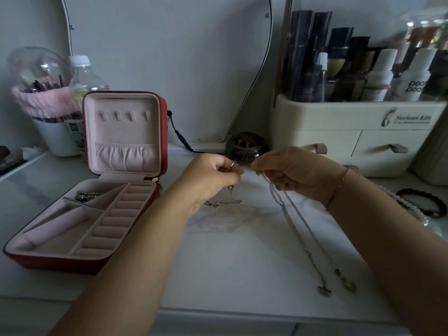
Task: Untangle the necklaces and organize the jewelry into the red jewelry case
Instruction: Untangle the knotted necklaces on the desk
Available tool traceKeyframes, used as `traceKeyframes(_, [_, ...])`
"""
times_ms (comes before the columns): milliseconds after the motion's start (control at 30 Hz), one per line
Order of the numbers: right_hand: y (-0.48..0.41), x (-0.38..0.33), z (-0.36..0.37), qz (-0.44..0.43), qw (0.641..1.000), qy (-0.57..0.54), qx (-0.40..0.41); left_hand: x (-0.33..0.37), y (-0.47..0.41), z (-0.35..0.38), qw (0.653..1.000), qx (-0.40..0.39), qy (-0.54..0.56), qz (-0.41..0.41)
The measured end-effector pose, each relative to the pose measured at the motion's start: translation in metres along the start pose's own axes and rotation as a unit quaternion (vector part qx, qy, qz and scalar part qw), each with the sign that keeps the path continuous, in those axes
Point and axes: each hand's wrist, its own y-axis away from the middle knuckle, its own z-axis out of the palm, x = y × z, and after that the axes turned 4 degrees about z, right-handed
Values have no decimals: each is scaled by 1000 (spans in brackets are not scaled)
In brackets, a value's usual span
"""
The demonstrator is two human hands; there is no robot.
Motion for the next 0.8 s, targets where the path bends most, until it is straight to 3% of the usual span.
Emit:
traceKeyframes(167, [-1, 1, -4, -52, 990, 93, 89, -1, -1, -4, 999, 7, 35, 9])
traceKeyframes(300, [0, 0, -5, -72, 985, 103, 119, -2, -1, -6, 997, 35, 56, 29])
traceKeyframes(467, [2, -2, -6, -75, 984, 103, 122, 0, -2, -8, 991, 90, 83, 63])
traceKeyframes(800, [10, -11, -2, -157, 978, 51, 127, 6, -2, -14, 976, 113, 167, 84])
